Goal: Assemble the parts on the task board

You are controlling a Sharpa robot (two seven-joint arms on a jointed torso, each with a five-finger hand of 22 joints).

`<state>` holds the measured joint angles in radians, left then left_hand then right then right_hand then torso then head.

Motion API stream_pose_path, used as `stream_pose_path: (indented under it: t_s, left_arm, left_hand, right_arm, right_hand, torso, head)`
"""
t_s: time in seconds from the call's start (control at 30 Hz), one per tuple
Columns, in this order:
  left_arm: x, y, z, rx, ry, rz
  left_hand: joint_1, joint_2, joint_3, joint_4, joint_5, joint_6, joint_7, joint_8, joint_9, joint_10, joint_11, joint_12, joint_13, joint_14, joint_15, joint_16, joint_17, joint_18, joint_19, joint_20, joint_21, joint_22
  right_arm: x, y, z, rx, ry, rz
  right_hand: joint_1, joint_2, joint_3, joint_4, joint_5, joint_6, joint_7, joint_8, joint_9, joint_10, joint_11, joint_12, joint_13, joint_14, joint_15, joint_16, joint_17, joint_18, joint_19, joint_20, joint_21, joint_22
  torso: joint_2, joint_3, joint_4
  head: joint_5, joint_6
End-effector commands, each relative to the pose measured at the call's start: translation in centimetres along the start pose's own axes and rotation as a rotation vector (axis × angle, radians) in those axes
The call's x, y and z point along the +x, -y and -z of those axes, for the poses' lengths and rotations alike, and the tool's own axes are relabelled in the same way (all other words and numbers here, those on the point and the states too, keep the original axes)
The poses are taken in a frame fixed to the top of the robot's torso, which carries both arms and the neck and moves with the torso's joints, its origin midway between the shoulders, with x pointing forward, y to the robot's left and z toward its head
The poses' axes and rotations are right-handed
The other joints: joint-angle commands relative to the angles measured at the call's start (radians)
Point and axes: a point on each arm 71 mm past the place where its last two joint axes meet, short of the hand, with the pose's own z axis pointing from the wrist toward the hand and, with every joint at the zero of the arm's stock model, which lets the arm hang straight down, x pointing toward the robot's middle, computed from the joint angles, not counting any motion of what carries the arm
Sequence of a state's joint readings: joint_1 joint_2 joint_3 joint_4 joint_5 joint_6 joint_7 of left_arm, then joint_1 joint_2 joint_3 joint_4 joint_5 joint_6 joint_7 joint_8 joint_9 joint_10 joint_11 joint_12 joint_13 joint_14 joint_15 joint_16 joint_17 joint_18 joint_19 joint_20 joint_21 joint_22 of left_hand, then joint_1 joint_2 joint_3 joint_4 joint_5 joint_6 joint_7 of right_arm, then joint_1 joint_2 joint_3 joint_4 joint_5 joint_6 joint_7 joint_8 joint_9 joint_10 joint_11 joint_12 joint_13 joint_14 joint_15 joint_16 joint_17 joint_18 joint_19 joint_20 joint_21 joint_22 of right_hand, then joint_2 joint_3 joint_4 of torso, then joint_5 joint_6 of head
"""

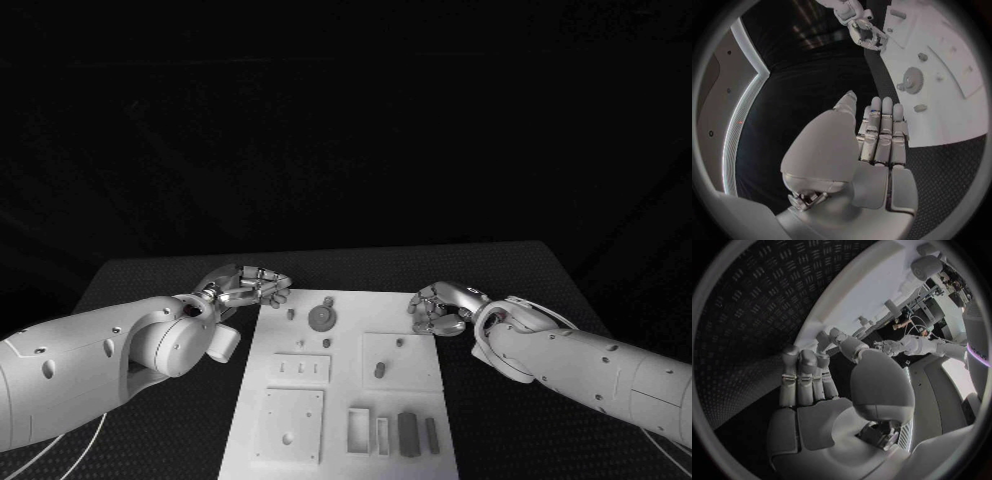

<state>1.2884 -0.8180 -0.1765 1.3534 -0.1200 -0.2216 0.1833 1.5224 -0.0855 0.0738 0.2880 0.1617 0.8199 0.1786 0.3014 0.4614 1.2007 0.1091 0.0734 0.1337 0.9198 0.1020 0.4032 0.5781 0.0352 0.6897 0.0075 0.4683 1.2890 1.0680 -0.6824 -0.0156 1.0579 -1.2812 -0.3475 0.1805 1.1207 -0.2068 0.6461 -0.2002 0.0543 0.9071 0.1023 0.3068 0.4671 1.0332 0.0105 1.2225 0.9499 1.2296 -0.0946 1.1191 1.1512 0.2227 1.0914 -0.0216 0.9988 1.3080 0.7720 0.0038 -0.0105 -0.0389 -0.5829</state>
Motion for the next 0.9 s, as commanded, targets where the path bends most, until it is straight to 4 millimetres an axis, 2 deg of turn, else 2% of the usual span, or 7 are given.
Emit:
stream_pose_path:
  t_s: [0.03, 0.27, 0.9]
  left_arm:
    - [0.22, 0.09, 0.01, 0.005, -0.019, 0.001]
    - [0.21, 0.08, -0.01, 0.006, -0.018, 0.001]
    - [0.13, 0.06, 0.04, 0.004, -0.018, 0.001]
  left_hand:
    - [0.008, 0.005, -0.004, 0.000, -0.003, -0.003, -0.002, -0.006, 0.002, -0.007, -0.002, -0.004, -0.002, 0.001, 0.001, -0.005, 0.001, 0.012, -0.003, -0.004, 0.005, -0.001]
    - [0.008, 0.005, -0.005, 0.000, -0.003, -0.003, -0.002, -0.006, 0.002, -0.007, -0.002, -0.004, -0.002, 0.001, 0.001, -0.005, 0.002, 0.012, -0.003, -0.004, 0.005, -0.002]
    - [0.009, 0.006, -0.006, 0.000, -0.003, -0.003, -0.002, -0.006, 0.002, -0.007, -0.002, -0.004, -0.001, 0.001, 0.001, -0.006, 0.002, 0.012, -0.003, -0.004, 0.005, -0.002]
  right_arm:
    - [0.08, -0.05, 0.06, -0.007, 0.003, -0.004]
    - [0.06, 0.01, 0.11, -0.006, 0.006, -0.004]
    - [-0.01, 0.30, 0.28, 0.007, 0.016, -0.028]
  right_hand:
    - [0.001, -0.013, 0.004, 0.001, -0.004, 0.016, 0.027, -0.006, -0.001, -0.002, 0.006, 0.007, -0.001, -0.004, 0.004, 0.005, 0.001, 0.039, 0.002, -0.002, 0.005, 0.012]
    - [0.002, -0.010, 0.005, 0.002, -0.004, 0.018, 0.029, -0.006, -0.001, -0.003, 0.008, 0.008, -0.001, -0.004, 0.006, 0.006, 0.002, 0.039, 0.003, -0.003, 0.006, 0.012]
    - [0.003, -0.005, 0.011, 0.005, -0.004, 0.037, 0.025, 0.002, 0.001, 0.000, 0.005, 0.013, -0.001, -0.001, 0.003, 0.010, 0.002, 0.039, 0.007, -0.004, 0.009, 0.014]
  torso:
    - [0.001, 0.0000, -0.0003]
    - [0.000, -0.0004, 0.0012]
    - [0.000, -0.0005, 0.0004]
  head:
    - [-0.002, -0.001]
    - [-0.005, -0.002]
    - [-0.005, -0.006]
